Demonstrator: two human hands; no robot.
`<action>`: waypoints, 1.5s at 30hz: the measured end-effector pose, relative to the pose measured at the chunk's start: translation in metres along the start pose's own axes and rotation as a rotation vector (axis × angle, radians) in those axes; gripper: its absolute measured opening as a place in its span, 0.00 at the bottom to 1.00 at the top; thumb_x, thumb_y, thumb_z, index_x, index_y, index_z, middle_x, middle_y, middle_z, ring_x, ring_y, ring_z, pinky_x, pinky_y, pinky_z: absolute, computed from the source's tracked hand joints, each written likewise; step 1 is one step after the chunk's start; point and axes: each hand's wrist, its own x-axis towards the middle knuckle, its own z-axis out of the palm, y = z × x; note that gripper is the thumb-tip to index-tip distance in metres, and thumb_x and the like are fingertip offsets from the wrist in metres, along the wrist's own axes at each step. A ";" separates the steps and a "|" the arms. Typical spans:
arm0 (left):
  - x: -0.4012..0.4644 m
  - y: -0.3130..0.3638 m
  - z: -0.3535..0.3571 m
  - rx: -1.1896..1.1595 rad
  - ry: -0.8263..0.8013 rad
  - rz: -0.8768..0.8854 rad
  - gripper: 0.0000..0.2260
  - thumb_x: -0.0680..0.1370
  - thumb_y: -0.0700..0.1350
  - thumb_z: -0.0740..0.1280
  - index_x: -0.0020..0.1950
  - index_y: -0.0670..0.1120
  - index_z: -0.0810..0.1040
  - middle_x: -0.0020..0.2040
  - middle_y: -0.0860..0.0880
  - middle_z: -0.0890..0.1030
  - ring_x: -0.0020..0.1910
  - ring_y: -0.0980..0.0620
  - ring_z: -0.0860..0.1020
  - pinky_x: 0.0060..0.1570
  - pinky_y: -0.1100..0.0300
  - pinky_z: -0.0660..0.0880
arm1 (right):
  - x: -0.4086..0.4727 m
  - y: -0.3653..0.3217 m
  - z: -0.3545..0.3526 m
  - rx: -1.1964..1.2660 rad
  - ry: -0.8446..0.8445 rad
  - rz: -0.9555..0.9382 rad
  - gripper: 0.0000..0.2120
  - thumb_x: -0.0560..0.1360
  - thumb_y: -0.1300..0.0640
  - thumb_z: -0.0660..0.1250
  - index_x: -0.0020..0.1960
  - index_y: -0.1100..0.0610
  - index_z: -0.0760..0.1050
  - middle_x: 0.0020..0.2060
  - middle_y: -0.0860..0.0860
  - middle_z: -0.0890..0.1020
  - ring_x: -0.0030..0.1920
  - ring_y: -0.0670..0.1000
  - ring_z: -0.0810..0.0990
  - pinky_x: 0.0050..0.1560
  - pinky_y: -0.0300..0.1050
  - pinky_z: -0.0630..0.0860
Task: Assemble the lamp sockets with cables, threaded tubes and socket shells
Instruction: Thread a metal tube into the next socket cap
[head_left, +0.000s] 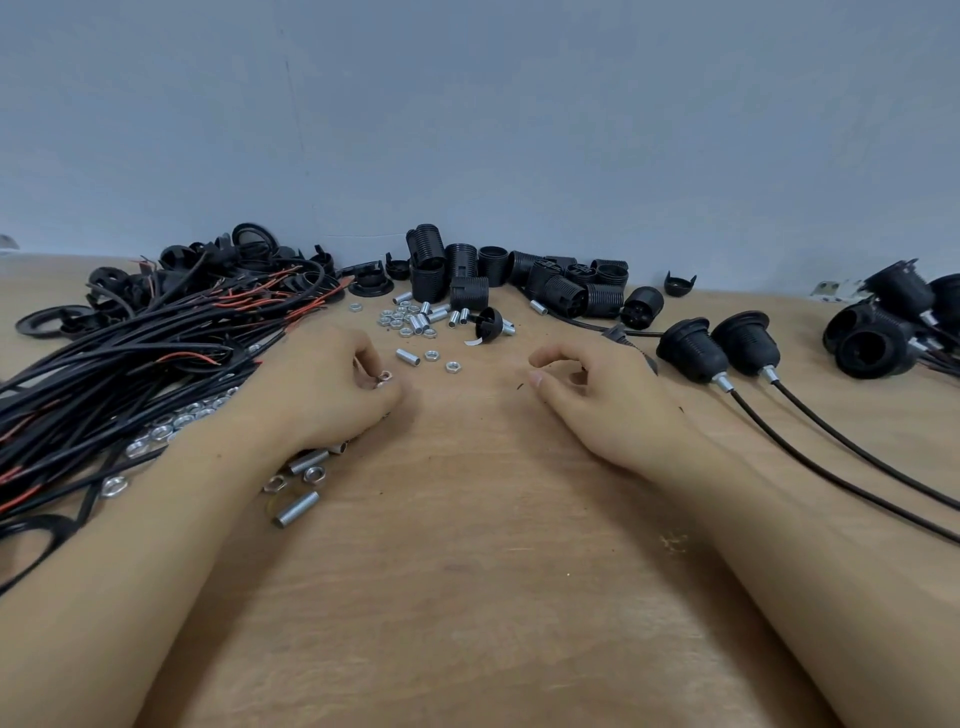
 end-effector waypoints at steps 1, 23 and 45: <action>-0.001 0.001 0.000 0.015 -0.021 0.025 0.08 0.73 0.54 0.72 0.46 0.52 0.79 0.41 0.56 0.80 0.41 0.60 0.75 0.36 0.63 0.68 | 0.000 0.000 0.000 -0.012 0.007 0.009 0.04 0.78 0.50 0.67 0.51 0.48 0.80 0.37 0.37 0.76 0.39 0.37 0.73 0.36 0.29 0.64; -0.003 0.007 0.008 0.096 0.109 0.156 0.05 0.77 0.45 0.70 0.50 0.49 0.85 0.44 0.52 0.83 0.42 0.54 0.73 0.43 0.61 0.67 | 0.004 0.002 -0.005 0.038 0.256 -0.001 0.06 0.77 0.56 0.67 0.43 0.53 0.82 0.46 0.47 0.82 0.50 0.47 0.77 0.49 0.44 0.70; 0.000 0.009 0.011 -0.174 0.030 0.226 0.05 0.78 0.40 0.70 0.51 0.48 0.84 0.49 0.53 0.83 0.48 0.56 0.80 0.50 0.62 0.76 | 0.002 -0.003 -0.004 0.034 0.193 -0.110 0.07 0.77 0.57 0.67 0.43 0.52 0.82 0.43 0.45 0.83 0.51 0.46 0.75 0.53 0.45 0.71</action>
